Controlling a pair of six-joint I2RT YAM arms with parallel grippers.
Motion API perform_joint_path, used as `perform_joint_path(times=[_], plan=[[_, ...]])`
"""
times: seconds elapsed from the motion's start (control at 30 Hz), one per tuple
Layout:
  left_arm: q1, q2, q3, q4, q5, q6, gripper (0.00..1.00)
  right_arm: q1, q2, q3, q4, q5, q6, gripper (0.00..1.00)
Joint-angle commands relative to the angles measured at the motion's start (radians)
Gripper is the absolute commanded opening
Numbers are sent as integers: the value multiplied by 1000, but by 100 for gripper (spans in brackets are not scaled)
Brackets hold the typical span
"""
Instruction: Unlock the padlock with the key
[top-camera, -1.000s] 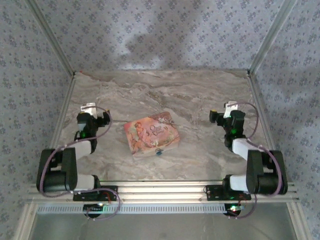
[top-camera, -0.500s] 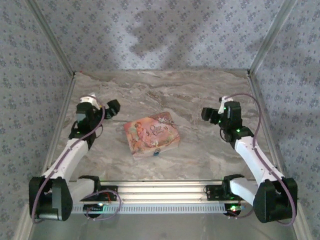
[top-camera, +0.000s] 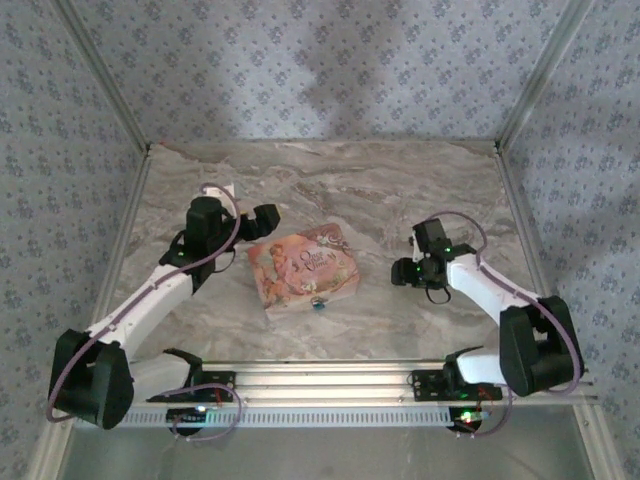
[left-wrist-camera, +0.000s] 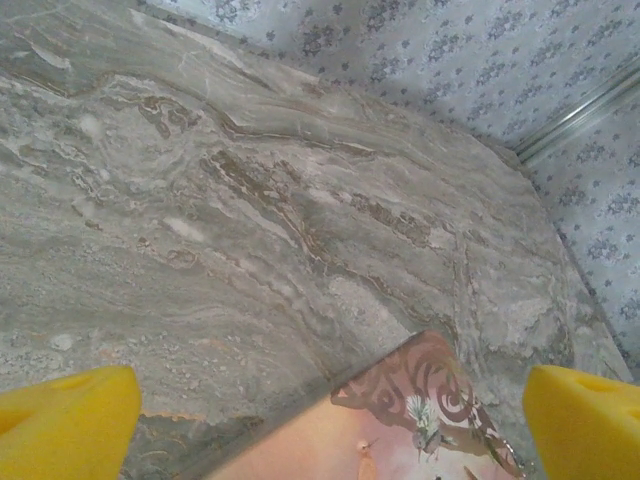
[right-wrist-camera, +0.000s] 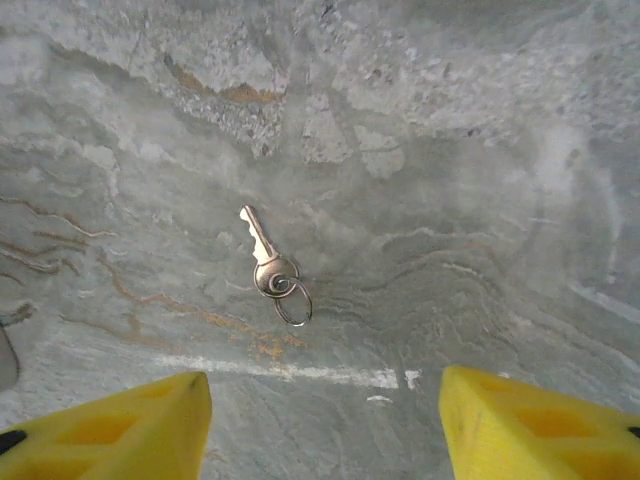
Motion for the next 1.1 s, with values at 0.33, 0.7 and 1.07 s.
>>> perform_joint_path(times=[0.33, 0.7, 1.07], plan=[[-16, -10, 25, -24, -8, 13, 98, 0, 174, 110, -2, -64, -14, 39], [-17, -28, 23, -38, -20, 19, 98, -3, 210, 112, 9, -59, 0, 26], [-17, -34, 25, -47, -22, 23, 98, -3, 260, 109, 24, -60, 8, 19]])
